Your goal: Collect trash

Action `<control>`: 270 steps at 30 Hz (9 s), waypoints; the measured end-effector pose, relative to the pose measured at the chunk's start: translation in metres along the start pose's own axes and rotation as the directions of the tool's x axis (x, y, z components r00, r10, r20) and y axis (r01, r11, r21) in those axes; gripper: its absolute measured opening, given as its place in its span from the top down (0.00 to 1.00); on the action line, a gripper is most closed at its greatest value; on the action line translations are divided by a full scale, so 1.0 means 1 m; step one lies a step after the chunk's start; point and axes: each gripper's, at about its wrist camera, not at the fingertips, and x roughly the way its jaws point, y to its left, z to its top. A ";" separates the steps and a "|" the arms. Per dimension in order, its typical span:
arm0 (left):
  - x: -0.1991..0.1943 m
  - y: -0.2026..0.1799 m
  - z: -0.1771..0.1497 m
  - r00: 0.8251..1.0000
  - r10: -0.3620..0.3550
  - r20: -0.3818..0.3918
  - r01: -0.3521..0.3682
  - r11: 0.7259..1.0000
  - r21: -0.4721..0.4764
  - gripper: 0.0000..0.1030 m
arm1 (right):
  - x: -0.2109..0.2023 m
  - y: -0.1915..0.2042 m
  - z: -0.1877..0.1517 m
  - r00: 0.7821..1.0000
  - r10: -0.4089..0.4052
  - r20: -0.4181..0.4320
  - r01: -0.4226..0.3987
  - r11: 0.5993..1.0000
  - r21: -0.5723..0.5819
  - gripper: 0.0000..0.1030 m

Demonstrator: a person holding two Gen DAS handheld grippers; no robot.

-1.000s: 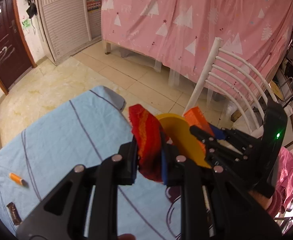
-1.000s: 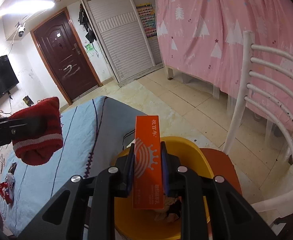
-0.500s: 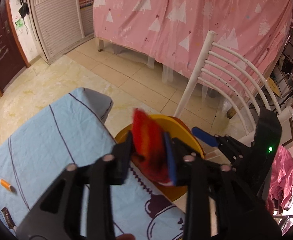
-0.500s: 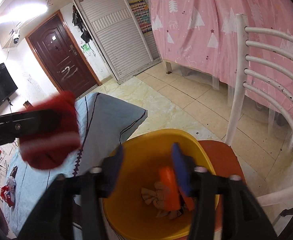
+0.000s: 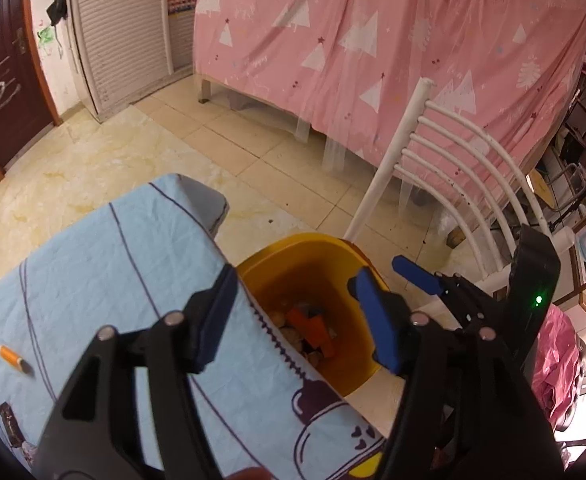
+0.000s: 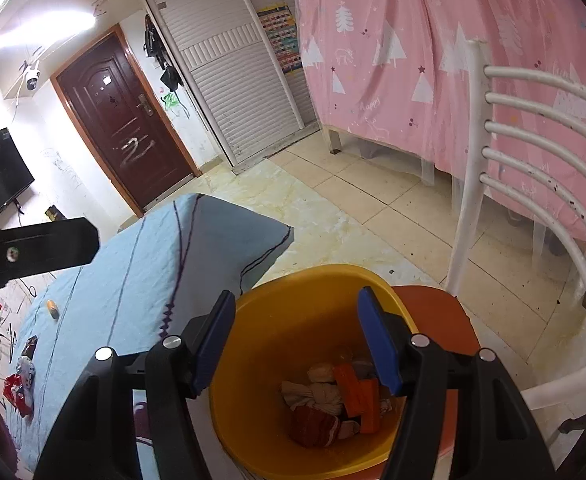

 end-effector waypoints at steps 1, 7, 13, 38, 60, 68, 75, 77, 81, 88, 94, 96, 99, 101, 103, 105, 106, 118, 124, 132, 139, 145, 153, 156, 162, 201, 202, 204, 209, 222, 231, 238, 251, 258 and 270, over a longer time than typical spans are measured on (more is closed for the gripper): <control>-0.002 0.001 0.000 1.000 0.000 0.004 0.000 1.000 -0.002 0.42 | -0.002 0.004 0.001 1.000 0.001 0.002 -0.001 1.000 -0.006 0.44; -0.026 0.021 -0.005 0.999 -0.001 0.036 0.003 0.999 -0.038 0.41 | -0.006 0.024 0.005 1.000 0.006 0.010 -0.005 0.999 -0.041 0.44; -0.052 0.056 -0.023 0.995 0.058 0.077 -0.053 0.996 -0.066 0.28 | -0.012 0.048 0.012 1.000 0.017 0.017 -0.016 0.996 -0.092 0.42; -0.131 0.215 -0.110 0.950 0.302 0.075 -0.255 0.893 -0.371 0.11 | 0.010 0.193 -0.005 0.987 0.140 -0.076 -0.156 0.937 -0.311 0.33; -0.130 0.288 -0.167 0.931 0.360 -0.067 -0.348 0.812 -0.468 0.11 | 0.019 0.312 -0.069 0.890 0.332 -0.313 -0.444 0.787 -0.427 0.30; -0.117 0.291 -0.172 0.931 0.353 -0.096 -0.357 0.816 -0.454 0.20 | 0.016 0.337 -0.088 0.853 0.364 -0.373 -0.509 0.738 -0.443 0.30; -0.104 0.297 -0.179 0.937 0.321 -0.139 -0.349 0.825 -0.445 0.44 | 0.014 0.353 -0.102 0.830 0.373 -0.414 -0.544 0.703 -0.458 0.29; -0.100 0.300 -0.183 0.939 0.308 -0.153 -0.344 0.823 -0.451 0.52 | 0.014 0.358 -0.107 0.824 0.371 -0.428 -0.552 0.692 -0.464 0.29; -0.101 0.302 -0.187 0.936 0.317 -0.150 -0.351 0.823 -0.447 0.66 | 0.014 0.368 -0.114 0.813 0.370 -0.450 -0.568 0.673 -0.474 0.29; -0.106 0.299 -0.195 0.941 0.313 -0.129 -0.337 0.835 -0.435 0.69 | 0.018 0.380 -0.127 0.783 0.368 -0.501 -0.603 0.646 -0.468 0.29; -0.113 0.307 -0.202 0.946 0.302 -0.118 -0.322 0.832 -0.452 0.69 | 0.020 0.388 -0.136 0.814 0.303 -0.495 -0.557 0.648 -0.519 0.55; -0.114 0.309 -0.203 0.948 0.298 -0.112 -0.315 0.832 -0.457 0.69 | 0.020 0.387 -0.136 0.824 0.294 -0.484 -0.542 0.656 -0.525 0.63; -0.117 0.310 -0.204 0.950 0.294 -0.102 -0.307 0.832 -0.462 0.69 | 0.020 0.385 -0.135 0.834 0.289 -0.470 -0.528 0.665 -0.527 0.67; -0.121 0.311 -0.207 0.951 0.295 -0.096 -0.305 0.833 -0.461 0.69 | 0.018 0.384 -0.133 0.837 0.293 -0.463 -0.525 0.669 -0.526 0.67; -0.124 0.310 -0.207 0.951 0.297 -0.090 -0.304 0.833 -0.462 0.69 | 0.018 0.380 -0.127 0.840 0.299 -0.452 -0.521 0.677 -0.520 0.67; -0.131 0.310 -0.207 0.948 0.310 -0.075 -0.309 0.832 -0.460 0.69 | 0.016 0.371 -0.118 0.841 0.314 -0.441 -0.522 0.687 -0.506 0.67; -0.133 0.308 -0.207 0.945 0.319 -0.068 -0.313 0.831 -0.459 0.69 | 0.015 0.369 -0.116 0.845 0.314 -0.433 -0.516 0.691 -0.507 0.67; -0.155 0.271 -0.172 0.942 0.335 0.016 -0.300 0.863 -0.406 0.69 | 0.000 0.305 -0.060 0.915 0.293 -0.277 -0.394 0.796 -0.460 0.67; -0.151 0.247 -0.153 0.947 0.318 0.040 -0.283 0.888 -0.361 0.69 | -0.004 0.274 -0.038 0.937 0.276 -0.214 -0.344 0.834 -0.432 0.67; -0.139 0.210 -0.134 0.954 0.296 0.053 -0.268 0.916 -0.297 0.69 | -0.012 0.232 -0.022 0.955 0.253 -0.154 -0.293 0.874 -0.387 0.67; -0.129 0.175 -0.115 0.961 0.266 0.073 -0.243 0.943 -0.226 0.69 | -0.019 0.195 -0.013 0.970 0.220 -0.101 -0.242 0.909 -0.341 0.67; -0.115 0.140 -0.097 0.969 0.234 0.084 -0.220 0.963 -0.155 0.70 | -0.025 0.153 -0.003 0.979 0.194 -0.055 -0.202 0.942 -0.270 0.67; -0.083 0.123 -0.076 0.978 0.206 0.028 -0.201 0.971 -0.129 0.71 | -0.023 0.104 0.000 0.988 0.152 -0.034 -0.156 0.967 -0.202 0.67; -0.058 0.130 -0.067 0.983 0.177 -0.041 -0.181 0.972 -0.152 0.36 | -0.019 0.083 0.001 0.990 0.142 -0.024 -0.144 0.976 -0.164 0.67; -0.015 0.121 -0.058 0.971 0.219 -0.093 -0.228 0.969 -0.099 0.31 | -0.015 0.063 -0.001 0.990 0.138 -0.024 -0.140 0.981 -0.132 0.67; 0.026 0.012 -0.016 0.990 0.129 -0.059 -0.124 0.989 0.083 0.61 | 0.016 0.002 -0.010 1.000 0.006 -0.026 -0.007 0.999 -0.031 0.67; 0.026 0.010 -0.017 0.990 0.125 -0.061 -0.119 0.989 0.084 0.61 | 0.017 0.000 -0.010 1.000 0.006 -0.029 -0.007 1.000 -0.027 0.67; 0.033 0.004 -0.015 0.992 0.109 -0.069 -0.103 0.991 0.086 0.61 | 0.019 -0.004 -0.011 0.999 0.005 -0.036 -0.006 1.000 -0.018 0.65; 0.045 -0.010 -0.009 0.992 0.090 -0.084 -0.083 0.993 0.086 0.61 | 0.022 -0.011 -0.014 0.999 0.004 -0.047 -0.004 1.000 0.005 0.61; 0.044 -0.019 -0.003 0.994 0.085 -0.075 -0.079 0.994 0.077 0.45 | 0.021 -0.010 -0.015 0.998 -0.004 -0.056 0.004 1.000 0.003 0.45; 0.009 0.003 -0.005 0.996 0.079 -0.028 -0.078 0.996 0.032 0.41 | 0.010 0.003 -0.011 0.999 -0.012 -0.042 0.011 1.000 -0.019 0.45; -0.023 0.031 -0.017 0.995 0.096 0.020 -0.096 0.995 -0.016 0.36 | -0.001 0.027 -0.004 1.000 -0.012 -0.015 0.011 0.998 -0.063 0.45; -0.074 0.099 -0.049 0.986 0.151 0.075 -0.141 0.982 -0.127 0.35 | -0.004 0.092 0.012 1.000 0.021 -0.004 -0.022 0.984 -0.179 0.45; -0.093 0.137 -0.065 0.978 0.194 0.080 -0.175 0.965 -0.195 0.29 | 0.002 0.131 0.016 0.999 0.044 -0.017 -0.046 0.969 -0.242 0.44; -0.127 0.197 -0.104 0.960 0.271 0.074 -0.239 0.928 -0.286 0.25 | 0.020 0.213 0.008 0.992 0.106 -0.072 -0.125 0.926 -0.355 0.44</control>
